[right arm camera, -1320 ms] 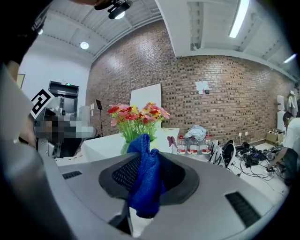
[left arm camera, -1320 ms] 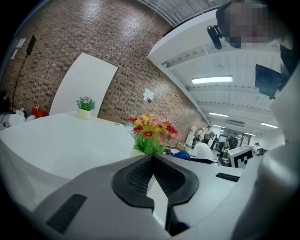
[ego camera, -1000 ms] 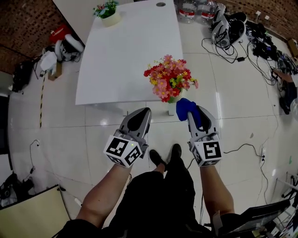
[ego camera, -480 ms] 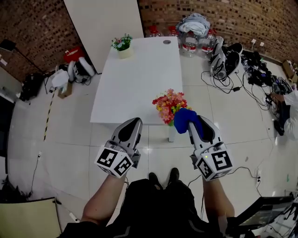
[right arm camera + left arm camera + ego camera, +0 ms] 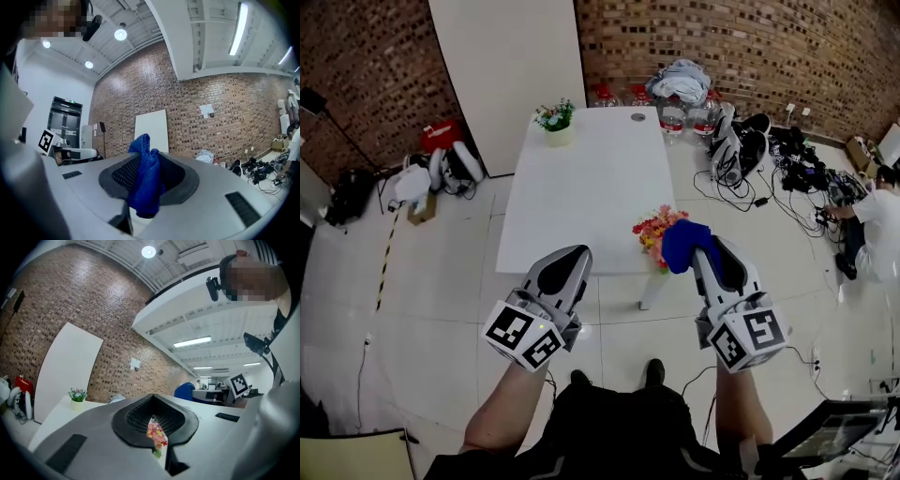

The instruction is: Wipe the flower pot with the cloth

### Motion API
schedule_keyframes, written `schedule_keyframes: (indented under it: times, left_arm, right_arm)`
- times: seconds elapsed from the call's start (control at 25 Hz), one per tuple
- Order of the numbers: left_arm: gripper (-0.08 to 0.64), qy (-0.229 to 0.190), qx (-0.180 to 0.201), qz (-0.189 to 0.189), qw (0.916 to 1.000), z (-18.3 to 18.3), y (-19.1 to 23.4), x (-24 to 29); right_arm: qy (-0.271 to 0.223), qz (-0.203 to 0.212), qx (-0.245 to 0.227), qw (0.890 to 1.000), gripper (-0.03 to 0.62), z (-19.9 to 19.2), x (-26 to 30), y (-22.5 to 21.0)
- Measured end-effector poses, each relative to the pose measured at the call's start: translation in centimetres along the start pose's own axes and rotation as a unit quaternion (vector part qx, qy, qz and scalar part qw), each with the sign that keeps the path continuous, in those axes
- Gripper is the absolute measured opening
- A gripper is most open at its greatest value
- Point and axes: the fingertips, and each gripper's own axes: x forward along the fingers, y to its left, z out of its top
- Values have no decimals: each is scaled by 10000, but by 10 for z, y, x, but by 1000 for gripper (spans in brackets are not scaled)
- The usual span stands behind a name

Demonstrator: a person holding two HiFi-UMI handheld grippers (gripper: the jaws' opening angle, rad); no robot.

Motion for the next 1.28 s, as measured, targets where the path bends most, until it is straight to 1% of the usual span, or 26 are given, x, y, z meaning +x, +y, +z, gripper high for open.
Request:
schedule_keyframes:
  times: [0.12, 0.24, 0.32, 0.44, 0.6, 0.76, 0.92, 1.0, 1.04, 1.16, 1.28]
  left_arm:
    - [5, 101, 8, -228, 9997, 4, 23, -20]
    - [4, 166, -26, -464, 9988, 1, 44, -36]
    - [5, 229, -89, -588, 9980, -2, 55, -43]
    - [5, 227, -127, -806, 9964, 0, 66, -45]
    - [4, 210, -119, -1013, 9946, 3, 82, -24]
    - [4, 387, -57, -1313, 9906, -4, 82, -1]
    - [5, 476, 105, -1469, 9880, -1, 89, 25]
    - [4, 506, 241, -1503, 9870, 0, 93, 36]
    - [4, 528, 266, -1529, 9865, 1, 97, 43]
    - [5, 636, 84, -1727, 9829, 1, 110, 61]
    - [5, 705, 111, -1979, 9776, -3, 123, 74]
  right_arm:
    - [22, -217, -75, 9997, 98, 2, 7, 34]
    - [20, -457, 73, 9989, 98, -6, 16, 60]
    - [67, -603, 150, 9980, 98, -13, 20, 74]
    - [116, -769, 55, 9970, 98, -15, 24, 86]
    - [60, -996, 21, 9950, 98, -16, 37, 85]
    - [-22, -1092, 76, 9940, 98, -20, 51, 75]
    - [-217, -1089, 228, 9936, 98, -18, 67, 68]
    - [-232, -1099, 178, 9935, 98, -15, 76, 65]
    - [-220, -1144, 151, 9931, 98, -13, 82, 61]
    - [-181, -1399, 211, 9898, 98, -12, 101, 54]
    - [-181, -1701, 153, 9851, 98, -13, 116, 52]
